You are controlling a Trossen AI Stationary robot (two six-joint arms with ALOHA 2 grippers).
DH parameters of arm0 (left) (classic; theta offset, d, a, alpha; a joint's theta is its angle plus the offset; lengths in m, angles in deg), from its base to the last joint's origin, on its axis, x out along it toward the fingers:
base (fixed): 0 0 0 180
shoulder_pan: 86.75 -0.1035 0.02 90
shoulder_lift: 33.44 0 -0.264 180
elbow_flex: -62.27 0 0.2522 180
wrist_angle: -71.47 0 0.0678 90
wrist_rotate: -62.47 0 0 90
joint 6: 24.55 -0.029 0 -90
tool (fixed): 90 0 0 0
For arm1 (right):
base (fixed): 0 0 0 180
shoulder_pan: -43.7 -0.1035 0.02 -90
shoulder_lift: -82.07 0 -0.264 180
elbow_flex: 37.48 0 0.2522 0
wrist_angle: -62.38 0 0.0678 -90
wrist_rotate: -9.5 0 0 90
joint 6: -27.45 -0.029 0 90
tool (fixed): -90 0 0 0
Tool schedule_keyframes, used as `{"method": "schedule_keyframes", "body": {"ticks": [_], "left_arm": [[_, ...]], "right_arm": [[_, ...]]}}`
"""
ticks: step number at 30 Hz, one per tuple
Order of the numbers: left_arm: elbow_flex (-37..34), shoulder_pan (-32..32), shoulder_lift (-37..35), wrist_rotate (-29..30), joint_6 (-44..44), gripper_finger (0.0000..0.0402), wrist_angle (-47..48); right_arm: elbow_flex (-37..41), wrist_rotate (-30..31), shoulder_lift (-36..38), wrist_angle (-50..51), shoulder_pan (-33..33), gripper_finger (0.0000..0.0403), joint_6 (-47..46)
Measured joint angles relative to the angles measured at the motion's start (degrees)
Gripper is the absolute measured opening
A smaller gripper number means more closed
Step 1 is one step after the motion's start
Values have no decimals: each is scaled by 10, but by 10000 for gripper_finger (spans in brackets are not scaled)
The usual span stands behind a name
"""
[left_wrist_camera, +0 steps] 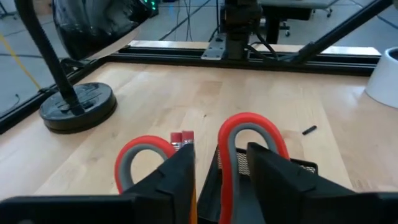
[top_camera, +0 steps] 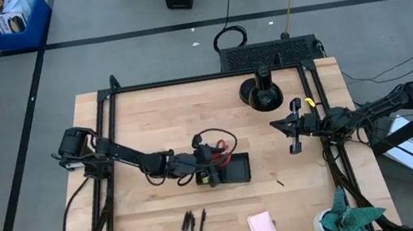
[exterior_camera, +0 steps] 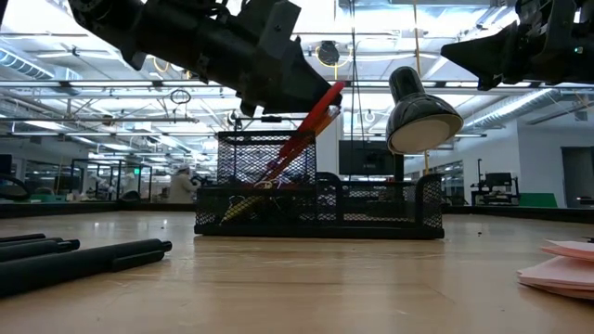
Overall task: Pick and place office supplies into organizer
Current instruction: Put the red scissors into the black desk organizer
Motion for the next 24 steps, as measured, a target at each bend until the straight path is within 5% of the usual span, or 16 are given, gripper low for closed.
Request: {"method": "schedule_keyframes", "body": {"ticks": [24], "left_arm": [[-1,-1,-45,-11,0,184,99]], "right_arm": [[0,0,0,0,0,0,0]]}}
